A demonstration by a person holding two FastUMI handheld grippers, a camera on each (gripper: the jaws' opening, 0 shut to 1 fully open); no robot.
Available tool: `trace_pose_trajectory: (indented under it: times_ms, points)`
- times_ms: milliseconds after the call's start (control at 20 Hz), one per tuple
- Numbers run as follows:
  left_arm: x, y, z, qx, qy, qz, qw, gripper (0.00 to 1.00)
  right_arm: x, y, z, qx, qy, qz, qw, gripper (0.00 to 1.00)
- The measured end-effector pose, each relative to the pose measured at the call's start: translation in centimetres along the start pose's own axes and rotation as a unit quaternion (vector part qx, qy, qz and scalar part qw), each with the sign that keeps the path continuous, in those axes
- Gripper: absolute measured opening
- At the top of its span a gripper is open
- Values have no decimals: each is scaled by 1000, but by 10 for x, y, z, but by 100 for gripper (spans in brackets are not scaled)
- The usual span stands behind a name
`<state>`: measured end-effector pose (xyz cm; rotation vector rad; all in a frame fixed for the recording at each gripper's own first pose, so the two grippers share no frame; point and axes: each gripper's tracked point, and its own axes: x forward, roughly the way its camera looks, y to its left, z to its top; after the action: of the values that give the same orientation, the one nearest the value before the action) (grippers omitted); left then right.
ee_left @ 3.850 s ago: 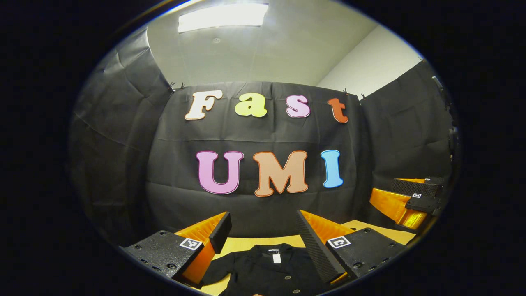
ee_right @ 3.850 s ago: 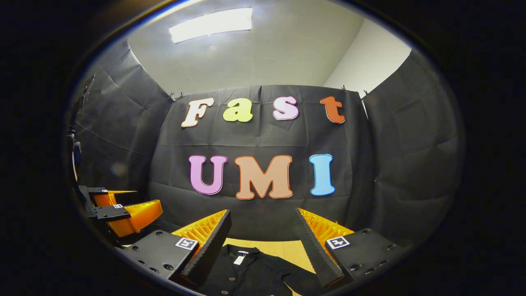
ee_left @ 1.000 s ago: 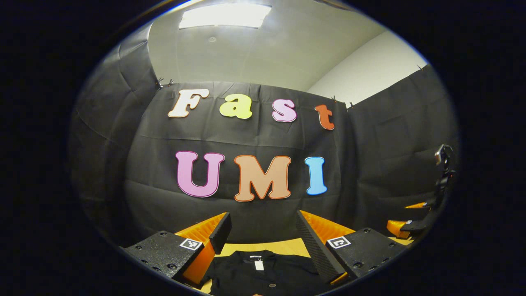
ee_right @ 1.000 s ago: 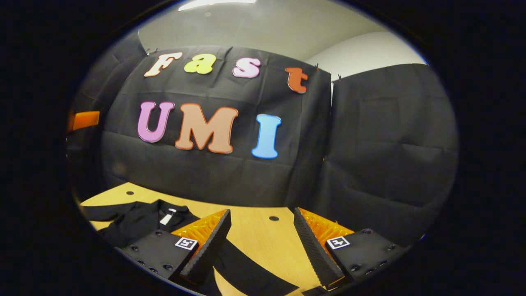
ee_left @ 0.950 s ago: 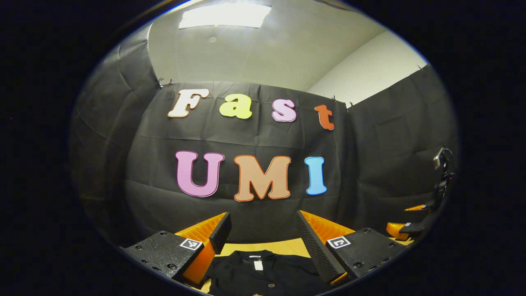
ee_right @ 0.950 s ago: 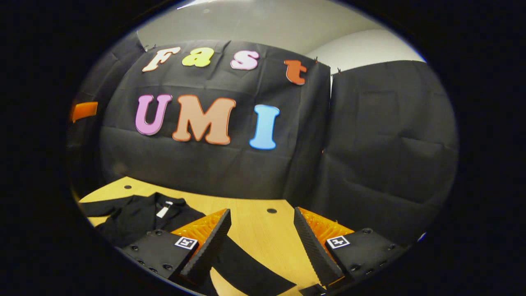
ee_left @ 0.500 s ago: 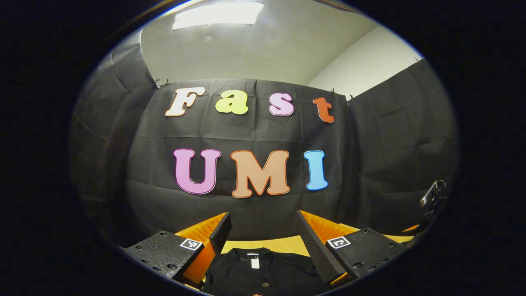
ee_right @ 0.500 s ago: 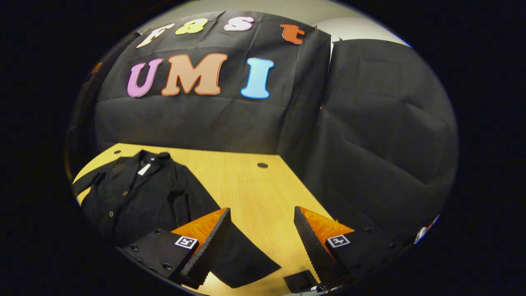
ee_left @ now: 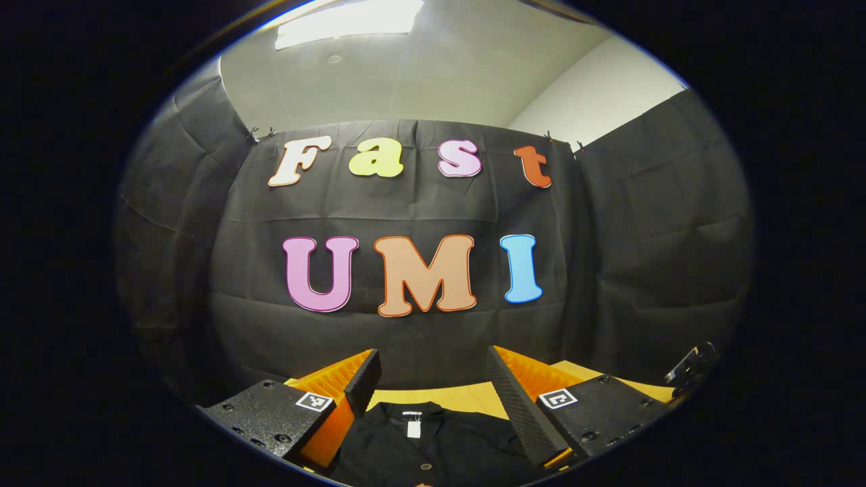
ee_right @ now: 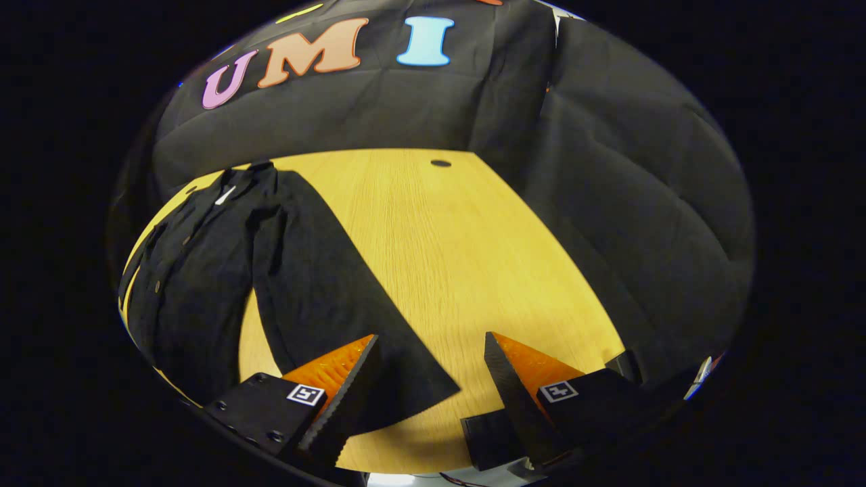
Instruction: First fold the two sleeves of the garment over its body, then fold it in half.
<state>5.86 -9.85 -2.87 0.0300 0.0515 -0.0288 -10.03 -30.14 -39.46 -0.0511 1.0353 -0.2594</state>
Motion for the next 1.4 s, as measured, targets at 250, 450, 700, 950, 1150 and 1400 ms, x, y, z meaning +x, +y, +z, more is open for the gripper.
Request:
trace_pose_trajectory:
  times_ms: [250,450,700,950,1150,1400]
  points:
    - [10,-18,-5,2,5,-1,1000,94,11,3,-14,-4,33,38,999,99]
    - [12,-30,-8,2,12,-1,1000,94,10,21,-10,4,48,95,994,49]
    - [5,-25,-8,4,12,7,1000,94,5,23,-4,6,48,98,994,3]
    - [0,4,-4,-2,-2,15,1000,97,-24,50,91,38,-63,106,992,3]
    - [-11,44,-1,-5,-9,33,999,94,-52,96,150,26,-108,120,987,2]
    - [-25,101,-8,-14,0,71,997,94,-96,176,197,5,-158,166,973,3]
